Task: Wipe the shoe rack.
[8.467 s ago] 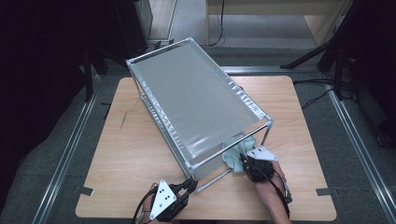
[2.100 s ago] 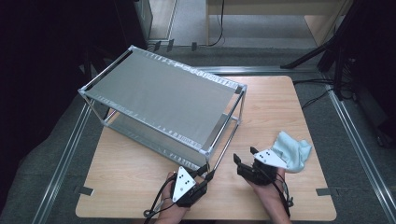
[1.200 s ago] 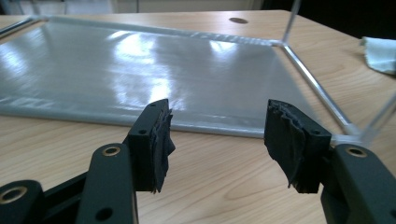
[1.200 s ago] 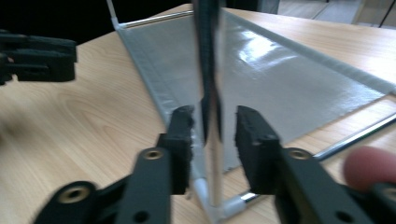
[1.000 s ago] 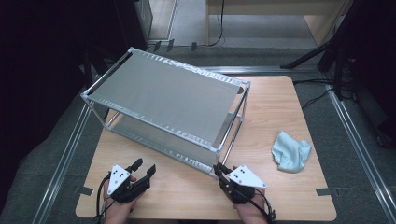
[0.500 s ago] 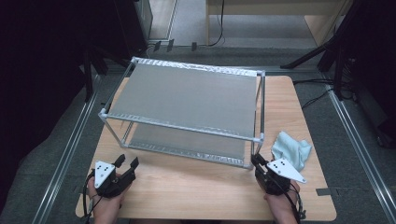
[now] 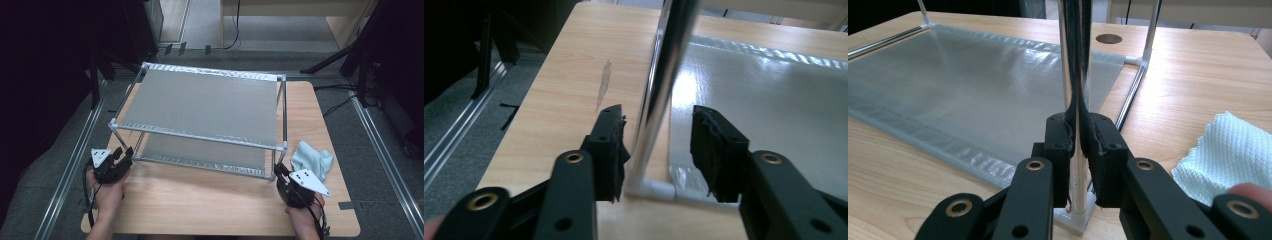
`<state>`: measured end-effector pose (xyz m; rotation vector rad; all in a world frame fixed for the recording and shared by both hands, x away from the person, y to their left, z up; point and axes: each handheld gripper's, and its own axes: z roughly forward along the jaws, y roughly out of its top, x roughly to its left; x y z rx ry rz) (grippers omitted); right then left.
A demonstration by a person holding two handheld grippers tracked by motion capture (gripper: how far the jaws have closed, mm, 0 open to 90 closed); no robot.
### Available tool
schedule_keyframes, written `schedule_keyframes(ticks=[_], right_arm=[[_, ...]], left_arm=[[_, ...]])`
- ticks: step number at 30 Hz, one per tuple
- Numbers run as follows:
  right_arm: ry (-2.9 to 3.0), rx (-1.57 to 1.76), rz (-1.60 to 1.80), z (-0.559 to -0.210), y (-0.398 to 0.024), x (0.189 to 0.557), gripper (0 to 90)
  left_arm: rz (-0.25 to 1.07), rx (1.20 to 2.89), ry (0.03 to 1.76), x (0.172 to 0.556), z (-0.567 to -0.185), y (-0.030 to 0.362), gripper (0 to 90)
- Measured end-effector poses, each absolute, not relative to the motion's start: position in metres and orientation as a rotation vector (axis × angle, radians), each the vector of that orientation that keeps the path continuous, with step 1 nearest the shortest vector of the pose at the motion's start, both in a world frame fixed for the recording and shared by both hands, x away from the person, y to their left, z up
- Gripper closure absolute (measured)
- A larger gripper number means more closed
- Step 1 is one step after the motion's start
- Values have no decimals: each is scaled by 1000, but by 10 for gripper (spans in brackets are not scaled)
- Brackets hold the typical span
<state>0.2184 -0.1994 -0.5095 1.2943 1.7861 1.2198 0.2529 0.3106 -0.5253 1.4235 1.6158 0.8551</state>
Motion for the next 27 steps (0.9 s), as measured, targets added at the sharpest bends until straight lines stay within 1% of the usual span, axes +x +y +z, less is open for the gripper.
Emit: schedule_keyframes(ticks=[1, 2, 5, 6, 12, 13, 17, 18, 19, 20, 21, 25, 27], right_arm=[[1785, 1298, 1221, -509, -200, 218, 806], [1784, 1299, 1221, -509, -200, 219, 806], [1783, 1303, 1225, -509, -202, 219, 805], [1785, 1303, 1226, -509, -202, 219, 806], [1764, 1332, 1217, -505, -208, 225, 806], [1762, 1331, 1216, -505, -209, 227, 806], [1765, 1333, 1207, -502, -211, 239, 803], [1765, 1333, 1207, -502, -211, 239, 803], [1771, 1339, 1225, -500, -214, 246, 799], [1771, 1339, 1225, -500, -214, 246, 799], [1778, 1339, 1222, -500, -216, 255, 799], [1772, 1349, 1221, -501, -217, 265, 800], [1758, 1348, 1215, -500, -218, 274, 803]], left_arm=[[855, 1424, 1616, 253, -525, 311, 596], [891, 1445, 1607, 258, -527, 310, 647], [895, 1473, 1576, 258, -528, 310, 781], [912, 1489, 1567, 256, -528, 308, 804], [889, 1512, 1536, 239, -526, 306, 807], [880, 1510, 1536, 227, -526, 306, 807], [852, 1538, 1520, 203, -527, 305, 806], [852, 1538, 1520, 203, -527, 305, 805], [850, 1555, 1503, 189, -527, 304, 806], [850, 1555, 1503, 189, -527, 304, 806], [844, 1563, 1490, 177, -526, 301, 806], [835, 1563, 1471, 159, -525, 296, 806], [833, 1564, 1431, 146, -526, 291, 806]])
